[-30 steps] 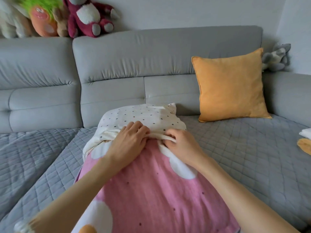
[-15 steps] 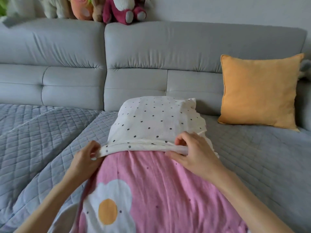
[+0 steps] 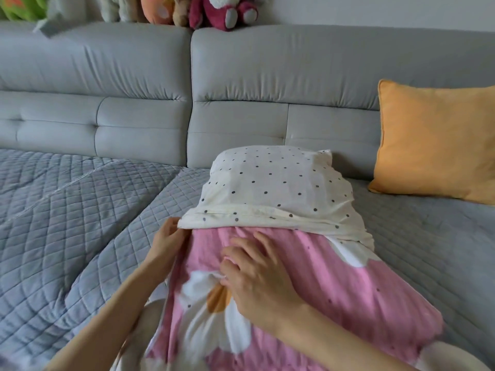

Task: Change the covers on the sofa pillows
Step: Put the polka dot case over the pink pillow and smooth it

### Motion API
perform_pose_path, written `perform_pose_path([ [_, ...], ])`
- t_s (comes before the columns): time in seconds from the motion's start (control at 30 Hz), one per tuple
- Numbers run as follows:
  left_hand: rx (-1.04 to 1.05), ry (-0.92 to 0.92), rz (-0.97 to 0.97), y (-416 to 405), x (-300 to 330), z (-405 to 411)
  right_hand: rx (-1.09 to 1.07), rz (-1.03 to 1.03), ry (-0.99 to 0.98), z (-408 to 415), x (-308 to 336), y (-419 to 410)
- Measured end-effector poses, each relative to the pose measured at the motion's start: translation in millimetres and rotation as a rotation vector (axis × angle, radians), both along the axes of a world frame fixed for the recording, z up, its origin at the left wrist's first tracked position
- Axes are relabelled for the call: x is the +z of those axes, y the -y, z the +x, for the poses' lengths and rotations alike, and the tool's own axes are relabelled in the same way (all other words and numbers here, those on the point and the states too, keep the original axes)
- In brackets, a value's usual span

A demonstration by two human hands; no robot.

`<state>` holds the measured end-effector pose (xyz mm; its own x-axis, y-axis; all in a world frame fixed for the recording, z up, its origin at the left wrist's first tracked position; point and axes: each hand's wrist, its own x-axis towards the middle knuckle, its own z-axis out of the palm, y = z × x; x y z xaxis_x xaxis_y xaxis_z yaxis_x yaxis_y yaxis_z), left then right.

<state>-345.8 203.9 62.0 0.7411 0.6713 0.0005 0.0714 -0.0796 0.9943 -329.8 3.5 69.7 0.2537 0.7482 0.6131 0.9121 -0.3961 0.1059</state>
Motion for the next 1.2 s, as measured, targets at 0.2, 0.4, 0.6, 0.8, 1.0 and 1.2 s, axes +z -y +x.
perform_pose_path([
  [0.2,0.03,0.075,-0.005,3.9,24.8,24.6,-0.085,0.109,-0.028,15.3,16.2,4.1],
  [0.4,-0.005,0.08,0.198,19.2,36.3,36.3,-0.192,0.348,-0.247,45.9,65.3,29.1],
  [0.6,-0.082,-0.066,0.445,43.6,31.6,-2.6,-0.372,0.686,-0.675,87.8,75.6,52.0],
  [0.8,-0.026,-0.035,0.298,47.2,42.5,5.9,-0.313,0.968,-0.567,101.2,128.2,46.7],
  [1.0,-0.244,0.193,-0.071,76.6,72.7,4.8,-0.302,1.123,-0.58,125.3,192.4,32.6],
  [1.2,-0.547,0.131,-0.014,79.6,69.0,-48.0,-0.286,0.762,-0.588,77.1,101.2,22.4],
])
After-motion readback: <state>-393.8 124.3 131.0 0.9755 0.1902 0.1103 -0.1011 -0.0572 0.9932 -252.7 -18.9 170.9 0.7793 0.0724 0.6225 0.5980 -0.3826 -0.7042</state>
